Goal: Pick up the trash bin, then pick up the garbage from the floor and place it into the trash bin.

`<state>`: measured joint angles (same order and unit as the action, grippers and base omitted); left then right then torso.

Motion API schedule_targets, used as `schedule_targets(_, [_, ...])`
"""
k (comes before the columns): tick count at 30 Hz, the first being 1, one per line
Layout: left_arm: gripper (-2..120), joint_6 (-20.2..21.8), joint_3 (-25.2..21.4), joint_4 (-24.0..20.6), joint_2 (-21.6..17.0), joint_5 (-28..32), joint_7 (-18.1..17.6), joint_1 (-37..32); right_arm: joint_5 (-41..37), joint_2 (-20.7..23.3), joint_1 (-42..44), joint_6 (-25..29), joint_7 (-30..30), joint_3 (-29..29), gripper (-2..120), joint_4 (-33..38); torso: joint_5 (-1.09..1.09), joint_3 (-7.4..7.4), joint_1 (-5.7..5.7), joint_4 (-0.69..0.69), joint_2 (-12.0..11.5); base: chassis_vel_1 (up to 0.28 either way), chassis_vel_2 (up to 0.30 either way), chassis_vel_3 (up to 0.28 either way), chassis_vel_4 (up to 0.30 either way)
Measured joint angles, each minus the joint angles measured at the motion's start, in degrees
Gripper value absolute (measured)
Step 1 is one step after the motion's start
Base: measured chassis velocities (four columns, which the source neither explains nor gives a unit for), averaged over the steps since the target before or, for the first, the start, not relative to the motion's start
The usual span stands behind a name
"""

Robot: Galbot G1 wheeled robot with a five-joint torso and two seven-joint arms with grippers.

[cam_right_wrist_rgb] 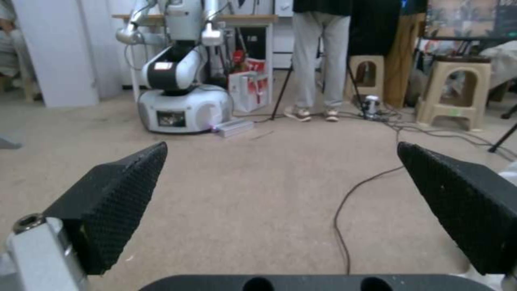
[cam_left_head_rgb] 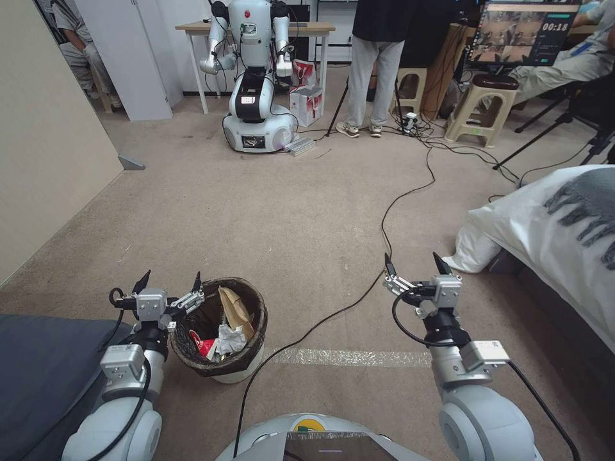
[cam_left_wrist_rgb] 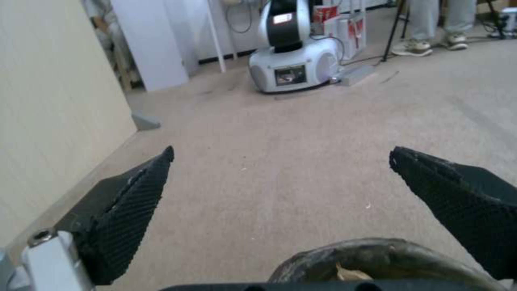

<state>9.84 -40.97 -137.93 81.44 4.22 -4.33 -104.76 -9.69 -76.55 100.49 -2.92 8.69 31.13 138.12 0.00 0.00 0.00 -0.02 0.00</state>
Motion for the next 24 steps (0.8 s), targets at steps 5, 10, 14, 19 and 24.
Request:
schedule_targets(5, [100, -5.6, 1.3, -0.7, 1.8, -4.2, 1.1, -4.5, 2.3, -0.7, 5.1, 5.4, 1.1, 1.6, 100, 0.9, 0.00, 0.00, 0.00, 0.02, 0.0, 0.000, 0.000, 0.000, 0.000])
schedule_targets(10, [100, -10.3, 2.4, -0.3, 2.2, -4.9, -0.6, -6.7, 3.7, -2.0, 8.8, 9.0, 2.0, 1.7, 100, 1.4, 0.00, 0.00, 0.00, 0.01, 0.0, 0.000, 0.000, 0.000, 0.000])
schedule_targets(14, [100, -13.9, 3.2, 0.2, 2.4, -5.4, -2.2, -8.7, 5.3, -2.9, 10.7, 11.9, 2.0, 1.7, 100, 0.5, 0.00, 0.00, 0.00, 0.02, 0.0, 0.000, 0.000, 0.000, 0.000])
schedule_targets(19, [100, -15.4, 3.7, 0.5, 2.3, -5.5, -4.9, -10.0, 6.5, -3.2, 11.7, 13.3, 2.0, 1.6, 100, 0.0, 0.00, 0.00, 0.00, 0.02, 0.0, 0.000, 0.000, 0.000, 0.000])
schedule_targets(24, [100, -15.4, 3.8, 0.5, 2.3, -5.5, -5.7, -10.2, 7.2, -3.2, 11.7, 13.4, 2.1, 1.6, 100, -0.1, 0.00, 0.00, 0.00, 0.02, 0.0, 0.000, 0.000, 0.000, 0.000])
